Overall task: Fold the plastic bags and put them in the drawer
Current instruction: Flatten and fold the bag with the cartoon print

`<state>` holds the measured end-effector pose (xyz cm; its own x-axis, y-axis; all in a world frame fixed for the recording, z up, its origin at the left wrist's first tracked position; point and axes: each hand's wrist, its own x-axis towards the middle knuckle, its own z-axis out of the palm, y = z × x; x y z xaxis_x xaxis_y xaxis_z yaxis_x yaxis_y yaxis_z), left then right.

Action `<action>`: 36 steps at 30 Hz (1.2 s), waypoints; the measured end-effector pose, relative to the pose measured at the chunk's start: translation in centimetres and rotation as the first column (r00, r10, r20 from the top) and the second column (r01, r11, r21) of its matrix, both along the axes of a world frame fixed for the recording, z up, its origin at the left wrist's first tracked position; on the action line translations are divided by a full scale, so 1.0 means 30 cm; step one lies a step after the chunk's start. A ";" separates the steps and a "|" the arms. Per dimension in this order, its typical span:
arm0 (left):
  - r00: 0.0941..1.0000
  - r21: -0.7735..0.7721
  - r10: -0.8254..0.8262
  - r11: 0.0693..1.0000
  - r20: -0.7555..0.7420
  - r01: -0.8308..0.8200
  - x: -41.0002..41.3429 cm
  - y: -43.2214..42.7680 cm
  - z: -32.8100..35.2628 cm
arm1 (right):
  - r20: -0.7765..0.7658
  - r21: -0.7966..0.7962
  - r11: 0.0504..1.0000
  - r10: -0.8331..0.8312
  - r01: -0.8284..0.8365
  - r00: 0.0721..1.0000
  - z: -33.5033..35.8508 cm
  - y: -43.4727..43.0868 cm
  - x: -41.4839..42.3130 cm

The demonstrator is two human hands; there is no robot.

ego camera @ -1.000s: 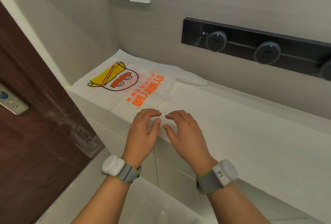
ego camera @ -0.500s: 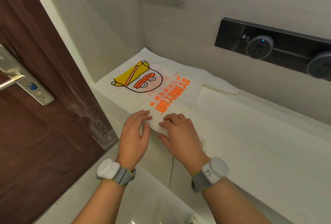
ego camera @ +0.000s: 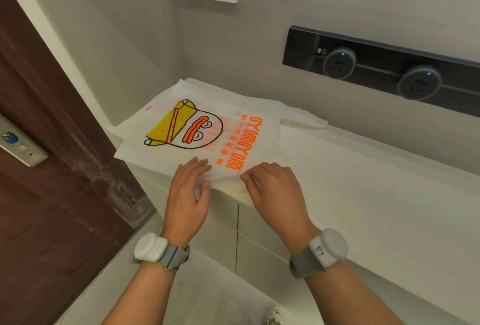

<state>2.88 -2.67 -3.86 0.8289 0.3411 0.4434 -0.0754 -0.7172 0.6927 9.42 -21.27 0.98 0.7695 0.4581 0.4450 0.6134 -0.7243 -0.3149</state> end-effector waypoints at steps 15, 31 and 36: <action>0.961 0.045 -0.276 0.960 -0.007 0.276 -0.018 -0.327 -0.030 | -0.076 0.041 0.967 -0.246 0.250 0.966 0.000 -0.399 -0.149; 0.900 0.115 -0.432 0.893 -0.055 0.436 -0.119 -0.840 -0.002 | -0.144 0.008 0.898 -0.435 0.441 0.889 -0.020 -0.939 -0.333; 0.883 0.146 -0.464 0.871 -0.074 0.470 -0.153 -0.929 0.005 | -0.131 0.011 0.880 -0.469 0.474 0.873 -0.036 -1.034 -0.378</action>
<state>-1.72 -30.53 -3.72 0.8904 -0.1600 0.4261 -0.4060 -0.7024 0.5846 -1.93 -52.30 -0.10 0.9384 0.0102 0.3453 0.1573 -0.9026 -0.4008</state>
